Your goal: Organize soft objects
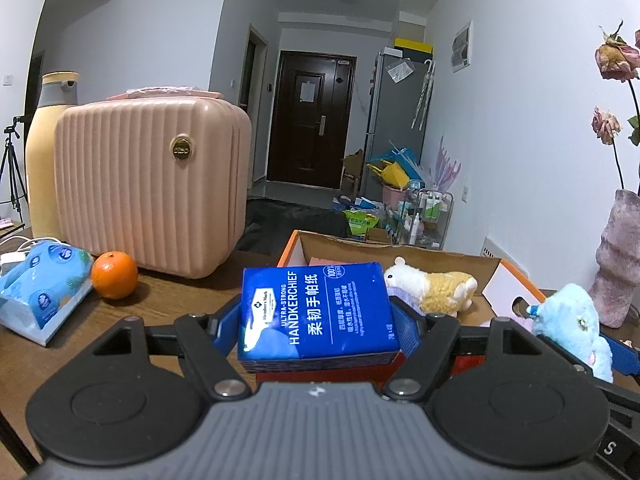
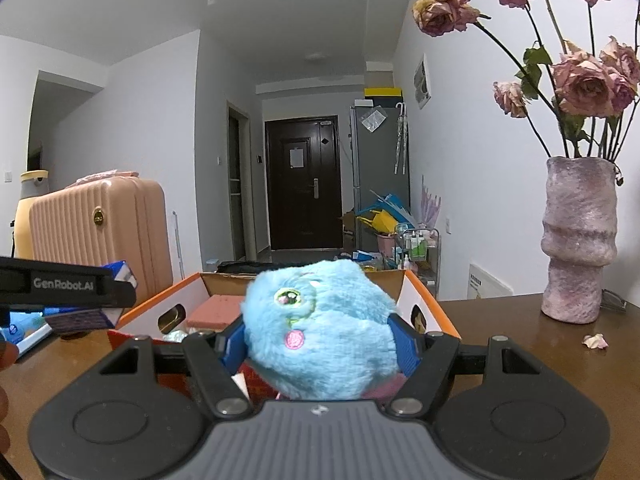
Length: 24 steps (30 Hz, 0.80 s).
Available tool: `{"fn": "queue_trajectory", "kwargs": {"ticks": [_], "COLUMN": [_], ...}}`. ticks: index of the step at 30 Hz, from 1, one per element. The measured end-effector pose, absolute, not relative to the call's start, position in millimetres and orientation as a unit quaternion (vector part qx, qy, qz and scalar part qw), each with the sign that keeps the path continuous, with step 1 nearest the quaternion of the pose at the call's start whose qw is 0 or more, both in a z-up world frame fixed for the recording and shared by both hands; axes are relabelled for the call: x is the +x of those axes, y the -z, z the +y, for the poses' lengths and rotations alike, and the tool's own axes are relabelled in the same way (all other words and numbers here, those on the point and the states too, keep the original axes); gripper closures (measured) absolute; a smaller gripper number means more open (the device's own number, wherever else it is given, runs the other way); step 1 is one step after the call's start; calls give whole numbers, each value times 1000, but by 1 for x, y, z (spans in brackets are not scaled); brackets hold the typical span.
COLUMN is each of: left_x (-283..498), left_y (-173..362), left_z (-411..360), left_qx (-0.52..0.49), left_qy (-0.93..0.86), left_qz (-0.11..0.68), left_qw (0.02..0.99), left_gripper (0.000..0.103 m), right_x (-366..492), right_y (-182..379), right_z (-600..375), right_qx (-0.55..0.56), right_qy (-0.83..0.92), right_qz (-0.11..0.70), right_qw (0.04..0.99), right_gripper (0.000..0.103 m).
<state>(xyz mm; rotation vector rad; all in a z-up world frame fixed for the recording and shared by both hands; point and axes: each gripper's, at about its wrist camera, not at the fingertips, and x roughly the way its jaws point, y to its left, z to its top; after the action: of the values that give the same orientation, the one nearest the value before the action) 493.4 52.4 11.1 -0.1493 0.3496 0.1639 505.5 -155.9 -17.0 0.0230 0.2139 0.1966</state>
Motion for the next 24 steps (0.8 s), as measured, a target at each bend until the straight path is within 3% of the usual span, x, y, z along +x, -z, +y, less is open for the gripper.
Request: {"fn": "queue_trajectory", "kwargs": {"ticks": [24], "left_x": [558], "left_y": [-9], "left_z": [33], "left_qx": [-63], "left_qy": [-72], "left_qz": [160], "left_qw": [982], "left_gripper": [28], "right_x": [568], "right_y": [15], "right_z": [-154], "right_qx": [17], "right_qy": [-88], "right_qz": [101], "right_qw": [991], "right_gripper": [33]}}
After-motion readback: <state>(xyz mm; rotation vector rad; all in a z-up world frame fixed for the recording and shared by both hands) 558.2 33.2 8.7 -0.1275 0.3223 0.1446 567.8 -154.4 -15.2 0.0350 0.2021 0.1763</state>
